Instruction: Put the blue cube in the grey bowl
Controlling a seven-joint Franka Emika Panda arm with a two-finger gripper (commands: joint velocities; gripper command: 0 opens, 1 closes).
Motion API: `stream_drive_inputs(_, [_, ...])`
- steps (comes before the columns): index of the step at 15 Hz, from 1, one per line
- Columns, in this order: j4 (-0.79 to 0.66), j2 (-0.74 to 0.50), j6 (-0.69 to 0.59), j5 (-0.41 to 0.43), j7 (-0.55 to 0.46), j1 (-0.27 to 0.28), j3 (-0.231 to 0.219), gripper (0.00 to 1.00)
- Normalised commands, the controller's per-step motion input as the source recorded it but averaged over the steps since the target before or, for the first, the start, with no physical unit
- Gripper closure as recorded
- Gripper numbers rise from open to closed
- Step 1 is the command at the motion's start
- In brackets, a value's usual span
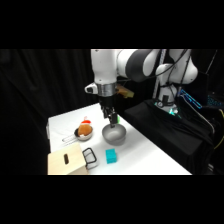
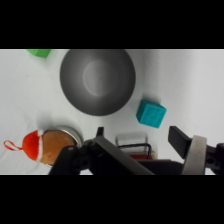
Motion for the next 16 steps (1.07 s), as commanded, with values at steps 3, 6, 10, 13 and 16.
stream_drive_inputs(3, [0.14, 0.17, 0.17, 0.053, 0.29, 0.073, -0.008, 0.00])
stream_drive_inputs(6, [0.09, 0.19, 0.22, 0.050, 0.28, 0.111, 0.008, 0.00])
stream_drive_inputs(10, [0.10, 0.22, 0.22, 0.035, 0.26, 0.132, 0.003, 0.00])
stream_drive_inputs(13, [0.14, 0.24, 0.24, -0.002, 0.23, 0.135, -0.038, 0.00])
stream_drive_inputs(16, [0.13, 0.23, 0.28, -0.021, 0.22, 0.141, -0.096, 0.00])
